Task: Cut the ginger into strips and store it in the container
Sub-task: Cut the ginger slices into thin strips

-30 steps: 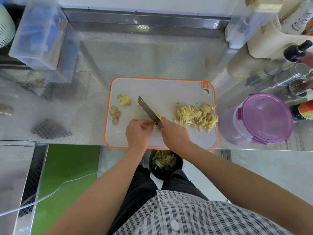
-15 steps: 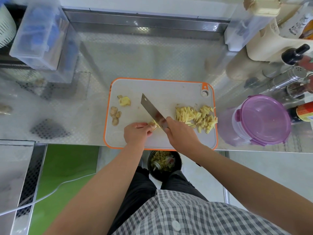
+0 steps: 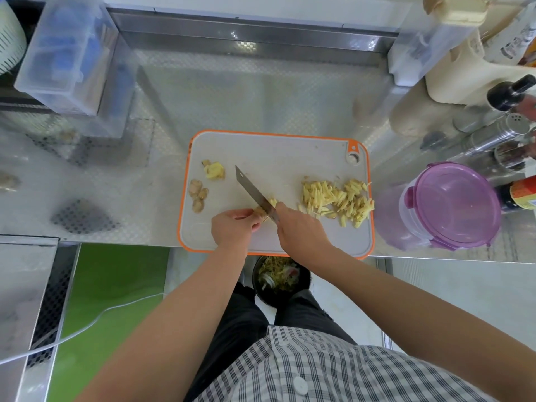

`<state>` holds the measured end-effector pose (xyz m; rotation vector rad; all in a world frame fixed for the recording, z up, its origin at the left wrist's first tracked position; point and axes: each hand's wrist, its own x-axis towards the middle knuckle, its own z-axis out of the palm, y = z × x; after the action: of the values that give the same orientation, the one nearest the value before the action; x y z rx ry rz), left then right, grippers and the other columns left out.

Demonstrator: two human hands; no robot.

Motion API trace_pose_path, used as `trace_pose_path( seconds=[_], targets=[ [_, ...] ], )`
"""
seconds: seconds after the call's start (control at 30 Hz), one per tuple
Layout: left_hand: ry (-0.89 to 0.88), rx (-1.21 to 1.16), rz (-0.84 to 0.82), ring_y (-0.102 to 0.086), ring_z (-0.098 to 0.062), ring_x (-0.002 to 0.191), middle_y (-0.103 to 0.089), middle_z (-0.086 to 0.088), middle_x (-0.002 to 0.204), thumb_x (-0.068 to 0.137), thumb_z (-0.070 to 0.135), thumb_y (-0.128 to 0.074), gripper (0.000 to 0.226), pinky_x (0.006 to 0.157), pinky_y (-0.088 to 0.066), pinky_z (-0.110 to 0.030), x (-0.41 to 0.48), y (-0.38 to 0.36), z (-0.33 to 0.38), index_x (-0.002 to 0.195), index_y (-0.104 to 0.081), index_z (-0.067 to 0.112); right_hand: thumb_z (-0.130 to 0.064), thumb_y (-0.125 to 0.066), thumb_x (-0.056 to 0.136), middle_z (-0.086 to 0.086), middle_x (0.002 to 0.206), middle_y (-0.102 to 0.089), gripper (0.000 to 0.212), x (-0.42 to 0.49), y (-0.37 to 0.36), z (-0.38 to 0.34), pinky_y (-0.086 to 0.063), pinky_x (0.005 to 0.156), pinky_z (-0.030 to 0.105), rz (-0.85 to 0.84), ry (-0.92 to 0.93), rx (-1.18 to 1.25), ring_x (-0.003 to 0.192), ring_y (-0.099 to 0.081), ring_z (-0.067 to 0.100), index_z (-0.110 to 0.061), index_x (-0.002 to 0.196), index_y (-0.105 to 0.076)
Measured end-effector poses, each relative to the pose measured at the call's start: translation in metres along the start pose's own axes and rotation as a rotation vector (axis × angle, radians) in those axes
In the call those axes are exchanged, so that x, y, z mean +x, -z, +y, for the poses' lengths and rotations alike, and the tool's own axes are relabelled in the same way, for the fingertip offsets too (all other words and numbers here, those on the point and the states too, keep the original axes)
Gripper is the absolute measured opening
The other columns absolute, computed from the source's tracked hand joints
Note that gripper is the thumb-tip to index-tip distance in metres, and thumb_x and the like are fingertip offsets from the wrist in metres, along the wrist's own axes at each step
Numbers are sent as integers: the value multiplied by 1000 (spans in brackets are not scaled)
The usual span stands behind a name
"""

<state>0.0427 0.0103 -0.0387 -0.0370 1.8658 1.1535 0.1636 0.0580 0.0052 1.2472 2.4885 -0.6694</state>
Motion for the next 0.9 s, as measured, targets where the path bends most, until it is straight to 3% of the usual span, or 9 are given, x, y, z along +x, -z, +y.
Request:
trace_pose_path(
  seconds=[0.1, 0.27, 0.43, 0.67, 0.9],
  targets=[
    [6, 20, 5, -72, -26, 72, -73, -11, 73, 67, -3, -81, 18, 82, -58, -44, 2, 1, -2, 72, -72, 11, -3, -40, 93, -4, 69, -35, 18, 7, -7, -5, -25, 48, 29, 11, -31, -26, 61, -45, 26, -11, 109, -38],
    [40, -27, 4, -71, -24, 71, -71, -13, 75, 68, -6, -80, 17, 83, -58, -42, 1, 0, -1, 72, -70, 7, -13, -39, 98, 5, 87, -53, 9, 8, -6, 3, -34, 58, 33, 33, -32, 81, 71, -51, 29, -11, 107, -39],
    [34, -69, -7, -71, -22, 67, -71, -11, 69, 67, -7, -80, 18, 83, -58, -41, 0, -2, -2, 69, -69, 7, -16, -38, 98, -3, 73, -39, 9, -10, 8, 11, -33, 56, 34, 61, 30, 103, 66, -45, 26, -16, 93, -31],
    [45, -28, 6, -71, -24, 69, -69, -1, 56, 69, -8, -77, 21, 85, -57, -43, 2, -1, -2, 66, -69, 11, -14, -38, 98, 0, 75, -41, 9, -9, 5, 9, -33, 57, 33, 6, 27, 37, 68, -44, 26, -9, 104, -40],
    [23, -26, -7, -71, -25, 72, -71, -12, 74, 69, -7, -79, 18, 84, -58, -40, 1, 0, 0, 74, -70, 9, -11, -38, 97, 7, 85, -56, 10, -1, -10, 5, -37, 58, 34, 1, -17, 45, 67, -49, 28, -10, 106, -39]
  ],
)
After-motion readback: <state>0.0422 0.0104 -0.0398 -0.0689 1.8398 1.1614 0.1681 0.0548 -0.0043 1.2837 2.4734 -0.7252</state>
